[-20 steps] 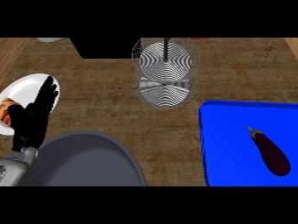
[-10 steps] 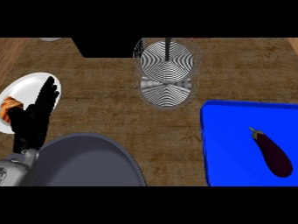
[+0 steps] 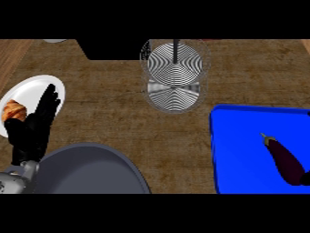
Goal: Pick the eggplant from the tray and place it in the tiered basket
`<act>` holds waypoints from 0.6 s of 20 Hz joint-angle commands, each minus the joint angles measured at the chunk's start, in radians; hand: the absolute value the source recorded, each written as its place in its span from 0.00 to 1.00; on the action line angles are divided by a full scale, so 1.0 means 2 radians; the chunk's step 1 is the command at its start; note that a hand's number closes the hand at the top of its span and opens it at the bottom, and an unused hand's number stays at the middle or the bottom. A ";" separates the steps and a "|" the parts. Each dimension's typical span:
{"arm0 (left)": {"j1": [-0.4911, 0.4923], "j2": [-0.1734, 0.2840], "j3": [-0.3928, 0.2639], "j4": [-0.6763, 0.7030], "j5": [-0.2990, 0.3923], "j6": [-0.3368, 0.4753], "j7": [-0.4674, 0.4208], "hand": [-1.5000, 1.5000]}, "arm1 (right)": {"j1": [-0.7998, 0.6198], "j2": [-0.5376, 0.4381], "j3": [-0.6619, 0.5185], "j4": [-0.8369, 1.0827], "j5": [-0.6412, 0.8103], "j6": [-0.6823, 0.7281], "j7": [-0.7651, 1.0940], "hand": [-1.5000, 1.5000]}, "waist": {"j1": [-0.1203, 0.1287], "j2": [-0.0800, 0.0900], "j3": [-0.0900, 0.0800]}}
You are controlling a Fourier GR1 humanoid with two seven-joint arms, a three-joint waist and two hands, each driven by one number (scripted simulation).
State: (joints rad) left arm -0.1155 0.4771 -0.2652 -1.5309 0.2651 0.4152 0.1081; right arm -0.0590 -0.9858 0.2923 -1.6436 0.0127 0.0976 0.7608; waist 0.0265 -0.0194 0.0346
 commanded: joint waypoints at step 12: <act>0.083 -0.044 -0.028 0.021 0.000 -0.011 -0.028 0.50 | -0.042 0.035 0.051 0.034 0.009 0.065 0.080 0.00 | -0.002 0.012 -0.018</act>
State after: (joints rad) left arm -0.0606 0.4663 -0.2348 -1.5625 0.2673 0.4068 0.0912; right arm -0.1326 -0.9124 0.3895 -1.6011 0.0457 0.1837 0.8907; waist 0.0267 -0.0242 0.0412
